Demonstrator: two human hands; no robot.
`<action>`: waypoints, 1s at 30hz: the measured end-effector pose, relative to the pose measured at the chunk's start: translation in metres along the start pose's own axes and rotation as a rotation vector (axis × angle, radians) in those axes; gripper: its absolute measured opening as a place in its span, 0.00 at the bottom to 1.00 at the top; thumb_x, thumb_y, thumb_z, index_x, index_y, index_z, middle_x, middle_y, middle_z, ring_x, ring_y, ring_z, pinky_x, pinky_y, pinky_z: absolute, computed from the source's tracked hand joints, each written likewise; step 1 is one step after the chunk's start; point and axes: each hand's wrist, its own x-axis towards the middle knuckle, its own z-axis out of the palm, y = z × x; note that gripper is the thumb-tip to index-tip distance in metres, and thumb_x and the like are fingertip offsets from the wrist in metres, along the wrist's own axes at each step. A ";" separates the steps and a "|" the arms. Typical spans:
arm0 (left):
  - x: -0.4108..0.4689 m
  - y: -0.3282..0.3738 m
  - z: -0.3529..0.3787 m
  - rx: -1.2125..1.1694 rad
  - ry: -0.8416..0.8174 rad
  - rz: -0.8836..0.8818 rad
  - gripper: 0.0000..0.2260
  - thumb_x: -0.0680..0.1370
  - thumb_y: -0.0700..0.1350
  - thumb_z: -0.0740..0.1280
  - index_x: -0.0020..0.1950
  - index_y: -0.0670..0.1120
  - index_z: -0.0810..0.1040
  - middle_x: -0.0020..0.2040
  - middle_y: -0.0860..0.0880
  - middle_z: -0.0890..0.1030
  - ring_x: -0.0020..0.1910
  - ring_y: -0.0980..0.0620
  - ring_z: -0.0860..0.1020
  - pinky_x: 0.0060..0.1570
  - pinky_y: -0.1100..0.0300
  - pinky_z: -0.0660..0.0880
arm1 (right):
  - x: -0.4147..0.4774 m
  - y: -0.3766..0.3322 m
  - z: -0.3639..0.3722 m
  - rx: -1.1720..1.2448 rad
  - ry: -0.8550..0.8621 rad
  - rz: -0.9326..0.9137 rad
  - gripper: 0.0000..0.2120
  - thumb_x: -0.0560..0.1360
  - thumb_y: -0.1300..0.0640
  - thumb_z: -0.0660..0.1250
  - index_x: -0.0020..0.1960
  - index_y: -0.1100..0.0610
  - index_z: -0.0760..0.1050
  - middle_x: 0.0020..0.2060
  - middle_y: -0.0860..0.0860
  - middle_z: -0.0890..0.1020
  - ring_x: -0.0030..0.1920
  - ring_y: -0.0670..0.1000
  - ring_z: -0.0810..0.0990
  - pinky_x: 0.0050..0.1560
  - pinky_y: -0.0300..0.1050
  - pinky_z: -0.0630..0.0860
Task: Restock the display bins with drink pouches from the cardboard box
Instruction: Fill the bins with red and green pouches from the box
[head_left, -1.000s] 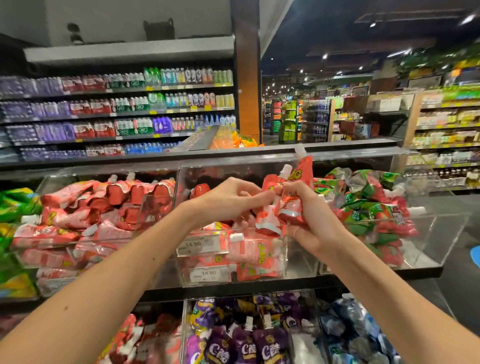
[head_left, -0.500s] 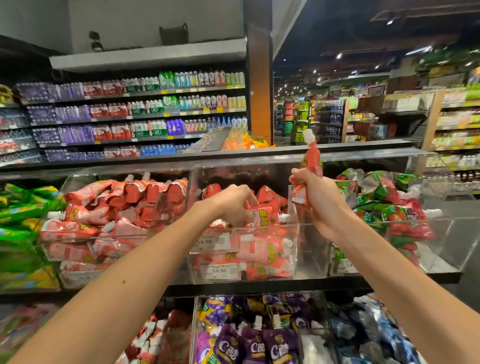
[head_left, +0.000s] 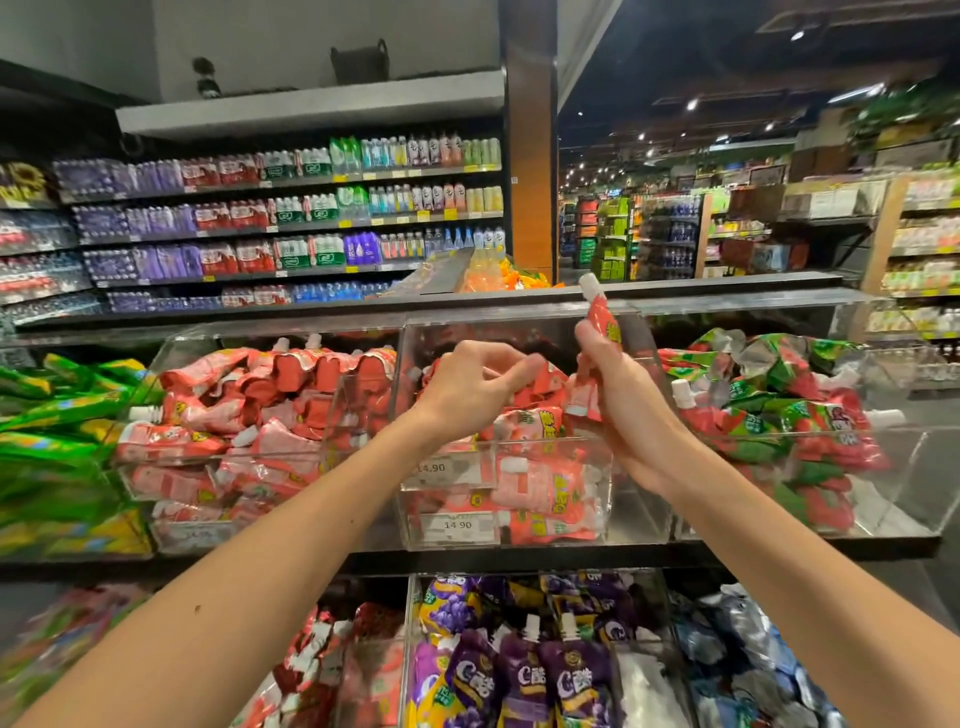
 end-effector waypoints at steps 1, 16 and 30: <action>-0.009 0.006 -0.001 -0.134 -0.020 -0.020 0.17 0.77 0.61 0.67 0.56 0.51 0.84 0.49 0.55 0.85 0.47 0.58 0.82 0.50 0.55 0.80 | -0.001 -0.001 0.006 0.047 -0.048 -0.002 0.17 0.78 0.35 0.59 0.53 0.44 0.80 0.46 0.53 0.87 0.51 0.57 0.86 0.51 0.54 0.82; -0.015 -0.003 -0.070 0.320 -0.013 -0.032 0.18 0.78 0.46 0.71 0.67 0.55 0.77 0.57 0.56 0.81 0.51 0.59 0.80 0.54 0.61 0.75 | 0.043 -0.009 0.026 -0.356 0.098 -0.124 0.31 0.67 0.56 0.80 0.64 0.49 0.67 0.48 0.51 0.81 0.46 0.51 0.83 0.47 0.49 0.81; 0.017 -0.032 -0.042 1.062 -0.132 -0.049 0.17 0.80 0.52 0.66 0.69 0.58 0.75 0.65 0.45 0.79 0.64 0.43 0.76 0.62 0.50 0.70 | 0.063 0.044 0.011 -1.397 0.031 -0.265 0.10 0.76 0.64 0.64 0.48 0.51 0.81 0.48 0.53 0.84 0.50 0.59 0.82 0.47 0.51 0.78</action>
